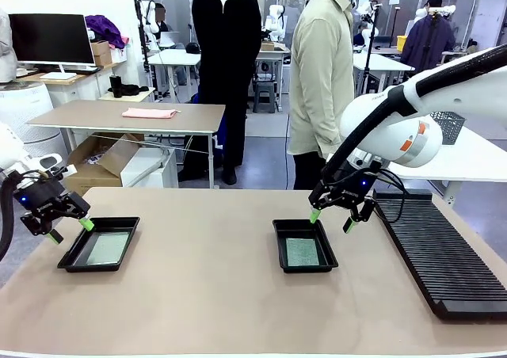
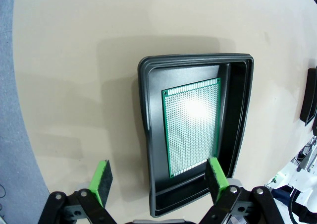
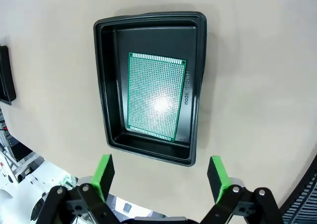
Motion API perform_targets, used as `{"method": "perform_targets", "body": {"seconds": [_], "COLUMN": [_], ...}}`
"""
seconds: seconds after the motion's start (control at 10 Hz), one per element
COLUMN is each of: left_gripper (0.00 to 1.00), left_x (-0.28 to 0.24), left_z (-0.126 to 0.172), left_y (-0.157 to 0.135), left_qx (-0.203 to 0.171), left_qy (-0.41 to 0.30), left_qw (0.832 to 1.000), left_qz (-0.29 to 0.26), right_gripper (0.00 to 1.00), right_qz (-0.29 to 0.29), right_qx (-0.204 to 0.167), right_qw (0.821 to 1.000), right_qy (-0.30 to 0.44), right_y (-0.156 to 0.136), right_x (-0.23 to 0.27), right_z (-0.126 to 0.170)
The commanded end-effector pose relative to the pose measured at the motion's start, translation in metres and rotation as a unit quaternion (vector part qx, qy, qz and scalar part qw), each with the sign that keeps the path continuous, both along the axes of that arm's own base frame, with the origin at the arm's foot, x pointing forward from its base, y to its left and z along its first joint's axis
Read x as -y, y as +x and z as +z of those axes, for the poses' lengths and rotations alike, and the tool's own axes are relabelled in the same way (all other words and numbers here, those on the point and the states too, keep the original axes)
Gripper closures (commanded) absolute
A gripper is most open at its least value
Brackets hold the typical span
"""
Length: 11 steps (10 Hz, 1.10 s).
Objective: Inspect and transfer BCBs to ESD trays.
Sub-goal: Pick up the ESD tray and place it on the left side of the table.
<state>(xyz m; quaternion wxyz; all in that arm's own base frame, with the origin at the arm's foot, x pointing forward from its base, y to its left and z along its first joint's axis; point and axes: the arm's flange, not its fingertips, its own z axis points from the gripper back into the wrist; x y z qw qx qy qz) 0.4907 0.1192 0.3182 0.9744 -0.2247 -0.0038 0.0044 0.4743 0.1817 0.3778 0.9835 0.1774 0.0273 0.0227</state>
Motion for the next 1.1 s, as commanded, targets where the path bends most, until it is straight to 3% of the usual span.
{"method": "perform_targets", "body": {"seconds": [0.0,1.0], "left_gripper": [0.0,0.0], "left_x": [-0.0015,0.0], "left_z": [0.0006,0.0], "left_y": [-0.0004,0.0], "left_qx": [0.003,0.0], "left_qy": [0.0,0.0], "left_qw": [1.0,1.0], "left_qz": [-0.001,0.0], "right_gripper": [0.0,0.0], "right_qz": [0.002,0.002], "right_qx": [0.0,0.0], "right_qw": [1.0,1.0], "right_qy": [0.001,0.001], "right_y": [-0.0004,-0.0004], "right_x": [-0.0005,-0.0005], "right_z": [-0.0006,-0.0006]}}
